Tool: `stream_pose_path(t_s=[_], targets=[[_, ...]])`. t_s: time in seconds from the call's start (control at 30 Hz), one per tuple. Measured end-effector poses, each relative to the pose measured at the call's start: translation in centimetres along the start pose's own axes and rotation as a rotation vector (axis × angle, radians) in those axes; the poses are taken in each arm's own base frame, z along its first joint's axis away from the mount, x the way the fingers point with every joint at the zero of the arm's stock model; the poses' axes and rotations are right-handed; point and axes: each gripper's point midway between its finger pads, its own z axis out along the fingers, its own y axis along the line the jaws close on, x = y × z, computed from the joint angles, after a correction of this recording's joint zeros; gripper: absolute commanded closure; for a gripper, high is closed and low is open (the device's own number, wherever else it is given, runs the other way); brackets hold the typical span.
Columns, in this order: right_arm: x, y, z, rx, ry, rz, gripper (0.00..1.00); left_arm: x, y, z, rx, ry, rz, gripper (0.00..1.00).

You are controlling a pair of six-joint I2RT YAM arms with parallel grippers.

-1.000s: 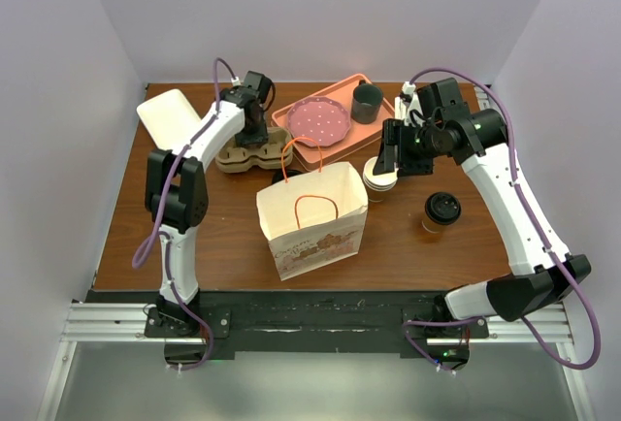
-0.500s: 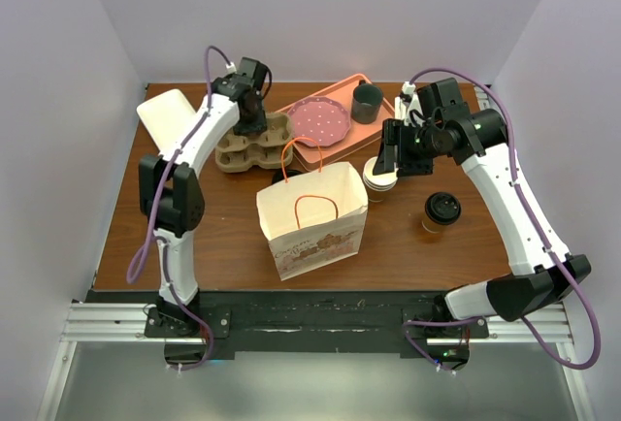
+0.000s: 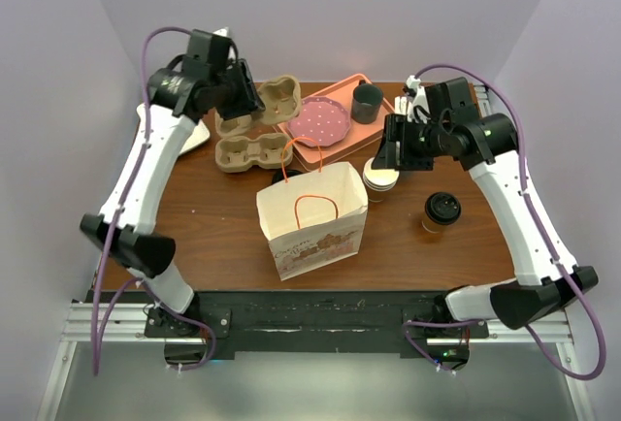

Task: Pack the takeout coffee

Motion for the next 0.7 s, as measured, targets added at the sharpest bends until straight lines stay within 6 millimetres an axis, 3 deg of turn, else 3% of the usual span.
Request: stream_pose_path(t_s=[0.27,0.43,0.6,0.7], targets=[[0.4,1.3,-1.9,-0.075,-0.047,-0.036,0.36,1.7,-2.7,-11.5,0.222,0.003,-0.111,0.72],[0.4,3.2,-2.2,-0.178,-0.049,-0.055,0.36,2.9,-4.1,-17.1,0.358,0.013,-0.2,0.74],[0.9,4.2,-1.5,-0.229,-0.035,-0.053,0.35,4.1,-5.1,-21.4,0.47,0.031,-0.297,0.74],[0.9,4.8,-1.4,-0.254,-0.032,-0.054,0.35,5.2,-5.2,-22.3,0.519,0.054,-0.353,0.73]])
